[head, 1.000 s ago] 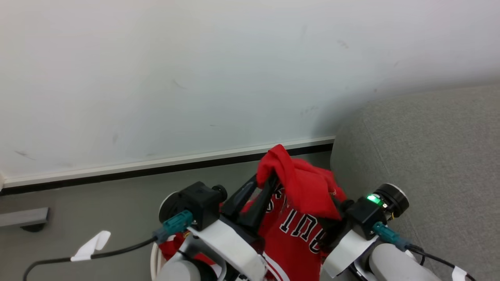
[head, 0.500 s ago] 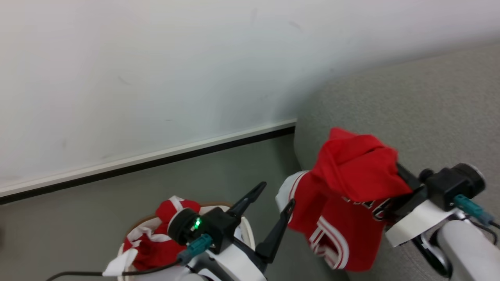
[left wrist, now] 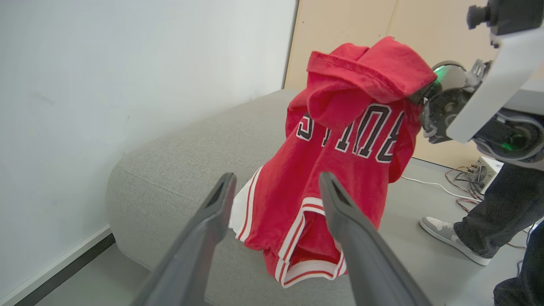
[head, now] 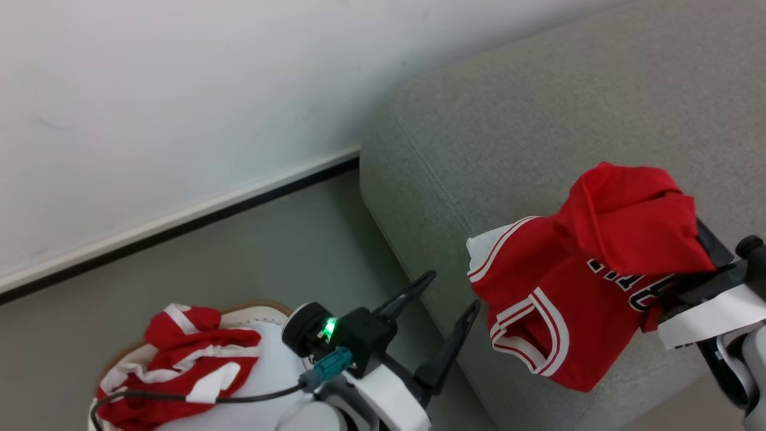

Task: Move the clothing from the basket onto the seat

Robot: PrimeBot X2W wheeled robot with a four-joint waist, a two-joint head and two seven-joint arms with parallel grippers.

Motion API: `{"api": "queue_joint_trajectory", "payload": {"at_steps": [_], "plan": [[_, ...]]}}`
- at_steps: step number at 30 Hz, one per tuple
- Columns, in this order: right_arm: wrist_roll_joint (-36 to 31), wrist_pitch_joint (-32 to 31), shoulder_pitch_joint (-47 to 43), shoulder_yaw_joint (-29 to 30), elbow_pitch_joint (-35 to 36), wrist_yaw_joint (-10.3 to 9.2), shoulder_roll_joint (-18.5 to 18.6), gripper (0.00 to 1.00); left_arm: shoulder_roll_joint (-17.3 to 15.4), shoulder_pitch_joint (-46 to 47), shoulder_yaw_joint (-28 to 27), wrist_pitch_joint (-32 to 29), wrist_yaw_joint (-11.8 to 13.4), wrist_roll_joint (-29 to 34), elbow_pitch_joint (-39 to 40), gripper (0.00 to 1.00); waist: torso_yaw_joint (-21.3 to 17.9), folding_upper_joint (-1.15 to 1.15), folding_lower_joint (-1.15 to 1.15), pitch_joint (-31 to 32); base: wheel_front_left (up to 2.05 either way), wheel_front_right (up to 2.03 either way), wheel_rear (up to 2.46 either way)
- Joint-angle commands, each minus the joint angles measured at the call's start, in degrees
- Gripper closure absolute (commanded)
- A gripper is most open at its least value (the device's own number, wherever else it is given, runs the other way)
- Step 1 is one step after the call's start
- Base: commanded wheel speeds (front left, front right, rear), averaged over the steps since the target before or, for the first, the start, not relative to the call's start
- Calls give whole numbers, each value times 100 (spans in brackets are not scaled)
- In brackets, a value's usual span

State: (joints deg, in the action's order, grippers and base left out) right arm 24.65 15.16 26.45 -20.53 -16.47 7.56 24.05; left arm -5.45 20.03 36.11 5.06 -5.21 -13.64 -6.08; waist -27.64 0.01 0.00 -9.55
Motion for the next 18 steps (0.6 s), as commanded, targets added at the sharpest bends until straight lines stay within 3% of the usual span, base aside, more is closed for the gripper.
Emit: {"api": "queue_joint_trajectory", "payload": {"at_steps": [1, 9, 18], "plan": [[-30, 0, 13, 86, 39, -14, -9, 100, -13, 122, 12, -25, -3, 108, -19, 0, -176, -1, 0, -314, 0, 0, 0], [-102, 0, 962, 1201, -173, -14, 19, 100, 39, 1190, 260, -258, -78, 471, -31, 0, 250, -1, 0, -1548, 0, 0, 0], [-373, -1, 3244, 2440, -1097, -14, 838, 100, 217, 2991, 653, -200, -130, 749, -402, 0, 1244, -1, 0, -3276, 0, 0, 0]]}}
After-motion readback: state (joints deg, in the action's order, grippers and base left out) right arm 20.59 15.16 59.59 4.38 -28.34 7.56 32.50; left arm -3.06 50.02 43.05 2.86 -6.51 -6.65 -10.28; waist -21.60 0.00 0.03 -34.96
